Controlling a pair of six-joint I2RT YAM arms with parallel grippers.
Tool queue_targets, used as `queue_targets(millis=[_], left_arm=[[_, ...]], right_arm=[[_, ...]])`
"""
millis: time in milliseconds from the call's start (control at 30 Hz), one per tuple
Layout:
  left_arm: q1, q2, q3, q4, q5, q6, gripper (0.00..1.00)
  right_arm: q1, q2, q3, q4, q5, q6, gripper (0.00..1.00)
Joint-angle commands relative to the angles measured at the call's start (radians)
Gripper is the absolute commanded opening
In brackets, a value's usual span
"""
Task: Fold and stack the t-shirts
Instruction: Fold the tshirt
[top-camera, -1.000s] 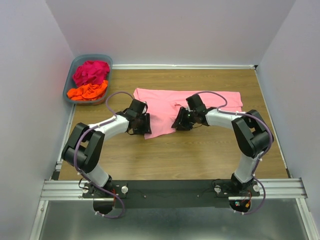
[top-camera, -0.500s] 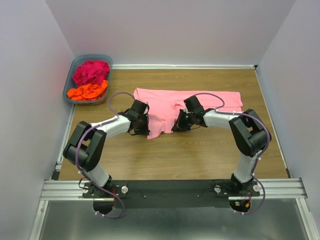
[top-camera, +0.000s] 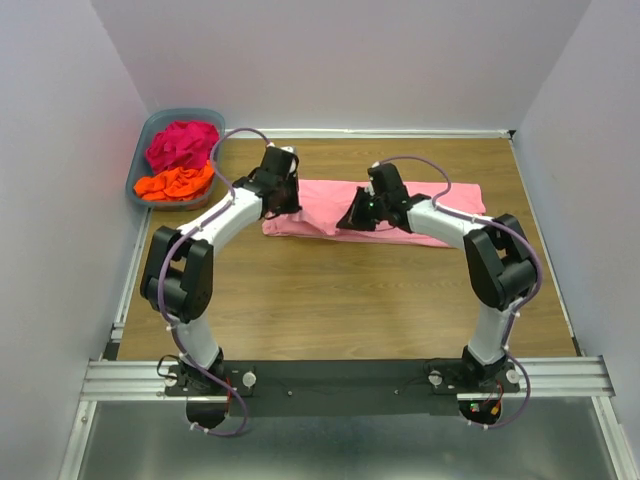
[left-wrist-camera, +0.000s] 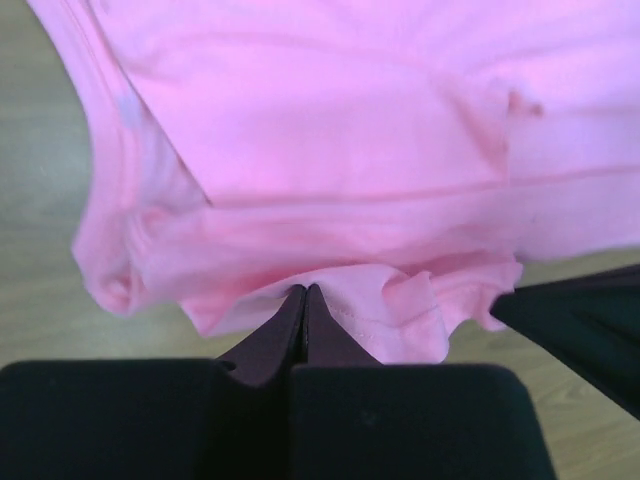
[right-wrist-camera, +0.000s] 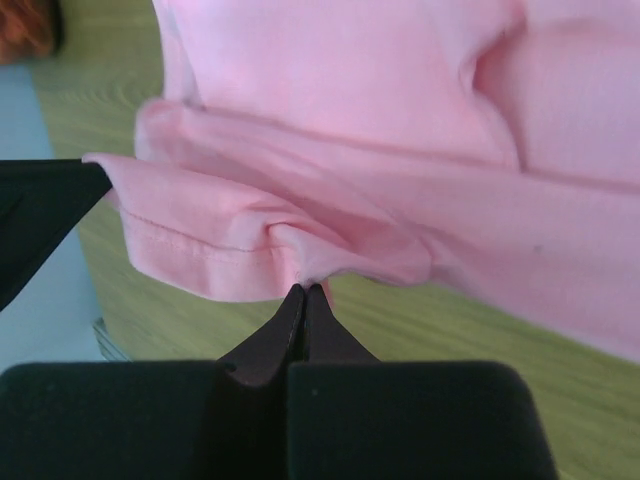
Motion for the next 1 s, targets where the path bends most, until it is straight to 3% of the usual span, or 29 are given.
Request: queue_targets(millis=[0, 400, 967], left_arm=[[0.022, 0.081, 0.104, -0.018, -0.06, 0.061, 0.0], [0.033, 0.231, 0.278, 0.059, -0.082, 0.119, 0.0], [0.059, 0.347, 0.321, 0.131, -0.07, 0.11, 0.0]], right_arm=[[-0.045, 0.076, 0.096, -0.012, 0.045, -0.016, 0.01], [-0.126, 0.225, 0.298, -0.013, 0.045, -0.049, 0.01], [-0.152, 0.33, 0.372, -0.012, 0.058, -0.088, 0.05]])
